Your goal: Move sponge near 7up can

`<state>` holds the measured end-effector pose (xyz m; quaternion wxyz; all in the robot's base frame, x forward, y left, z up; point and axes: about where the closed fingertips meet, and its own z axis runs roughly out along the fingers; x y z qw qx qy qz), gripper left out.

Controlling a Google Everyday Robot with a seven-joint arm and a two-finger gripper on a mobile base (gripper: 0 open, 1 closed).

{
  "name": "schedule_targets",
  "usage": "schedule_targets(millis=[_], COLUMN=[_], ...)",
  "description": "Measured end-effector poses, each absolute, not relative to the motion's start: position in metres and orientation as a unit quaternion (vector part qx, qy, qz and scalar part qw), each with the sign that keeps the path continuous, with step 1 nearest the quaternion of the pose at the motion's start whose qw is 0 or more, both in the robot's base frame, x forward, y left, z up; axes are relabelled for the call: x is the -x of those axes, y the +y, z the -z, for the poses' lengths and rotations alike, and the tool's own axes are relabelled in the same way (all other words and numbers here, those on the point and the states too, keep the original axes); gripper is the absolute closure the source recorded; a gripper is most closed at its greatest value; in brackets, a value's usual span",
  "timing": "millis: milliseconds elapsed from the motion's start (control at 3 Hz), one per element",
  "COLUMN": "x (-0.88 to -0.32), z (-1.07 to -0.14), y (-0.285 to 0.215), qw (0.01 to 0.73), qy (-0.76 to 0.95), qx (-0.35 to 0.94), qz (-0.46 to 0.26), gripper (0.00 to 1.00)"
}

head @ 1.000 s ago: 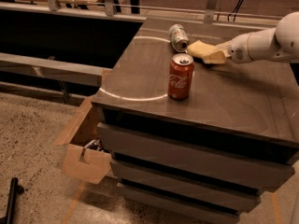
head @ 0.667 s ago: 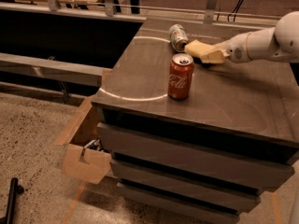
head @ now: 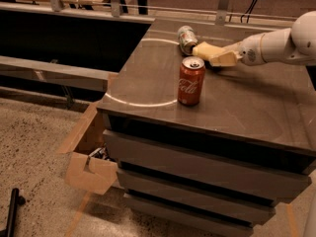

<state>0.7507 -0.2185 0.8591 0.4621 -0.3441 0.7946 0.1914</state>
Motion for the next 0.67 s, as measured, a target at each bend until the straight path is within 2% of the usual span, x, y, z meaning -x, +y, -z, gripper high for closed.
schedule_targets(millis=[333,667], x=[-0.7496,-0.7486], z=[-0.8599,-0.8592], y=[-0.2169,-0.2157], qw=[0.46,0.459], qy=[0.794,0.794], qx=[0.346,0.349], qz=[-0.195,-0.196], gripper=[0.17,0.0])
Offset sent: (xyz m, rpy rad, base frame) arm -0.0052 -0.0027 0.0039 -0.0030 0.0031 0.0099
